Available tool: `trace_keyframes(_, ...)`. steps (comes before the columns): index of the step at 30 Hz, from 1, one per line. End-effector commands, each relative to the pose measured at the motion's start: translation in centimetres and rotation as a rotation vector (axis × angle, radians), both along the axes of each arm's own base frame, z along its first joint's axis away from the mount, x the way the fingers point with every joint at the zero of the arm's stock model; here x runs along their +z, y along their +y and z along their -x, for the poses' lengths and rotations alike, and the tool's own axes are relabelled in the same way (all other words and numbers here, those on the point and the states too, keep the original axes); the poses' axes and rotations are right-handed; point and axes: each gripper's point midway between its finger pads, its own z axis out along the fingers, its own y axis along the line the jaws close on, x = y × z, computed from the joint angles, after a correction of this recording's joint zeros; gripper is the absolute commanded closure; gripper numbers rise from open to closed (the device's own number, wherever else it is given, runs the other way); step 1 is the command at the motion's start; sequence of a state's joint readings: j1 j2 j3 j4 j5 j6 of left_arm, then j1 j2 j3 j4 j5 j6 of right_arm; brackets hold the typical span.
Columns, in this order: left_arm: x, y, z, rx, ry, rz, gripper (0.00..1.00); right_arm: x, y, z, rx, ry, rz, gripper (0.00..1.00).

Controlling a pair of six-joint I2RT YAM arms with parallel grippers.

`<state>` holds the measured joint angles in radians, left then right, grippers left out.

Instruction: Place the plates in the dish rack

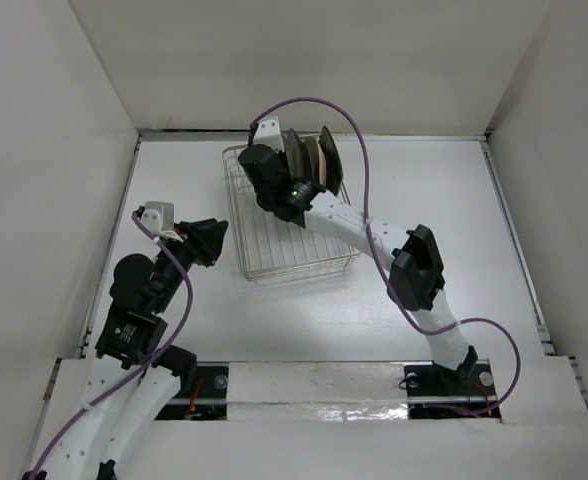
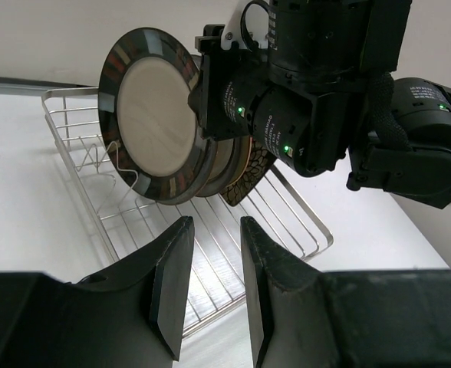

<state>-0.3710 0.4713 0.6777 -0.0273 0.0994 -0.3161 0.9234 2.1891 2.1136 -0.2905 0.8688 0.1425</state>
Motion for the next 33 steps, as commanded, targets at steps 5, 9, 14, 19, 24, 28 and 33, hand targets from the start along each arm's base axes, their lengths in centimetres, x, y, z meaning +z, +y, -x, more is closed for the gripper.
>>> trace_keyframes(5,1.8,-0.1,-0.1,-0.005,-0.047,0.021,0.72,1.3,3.6,0.1,0.023,-0.074,-0.139,1.0)
trace_keyframes(9,1.8,-0.2,0.0,-0.012,-0.052,0.022,0.72,-0.6,5.2,0.8,0.056,-0.044,-0.144,1.0)
trace_keyframes(14,1.5,-0.3,-0.1,-0.016,-0.04,0.016,0.72,-2.1,6.0,1.4,0.068,-0.017,-0.163,0.88)
trace_keyframes(19,1.6,-0.2,-0.3,-0.005,-0.039,0.018,0.72,-2.2,5.8,1.8,0.079,-0.005,-0.186,0.6)
trace_keyframes(24,1.6,-0.1,-0.4,0.002,-0.038,0.016,0.71,0.5,5.8,2.1,0.12,-0.023,-0.268,0.29)
trace_keyframes(28,1.0,0.1,-0.9,0.018,-0.015,0.0,0.7,3.8,5.0,3.1,0.15,-0.059,-0.335,0.01)
trace_keyframes(33,1.0,0.7,-1.2,0.055,-0.023,-0.002,0.68,9.4,2.1,5.7,0.217,-0.106,-0.43,0.0)
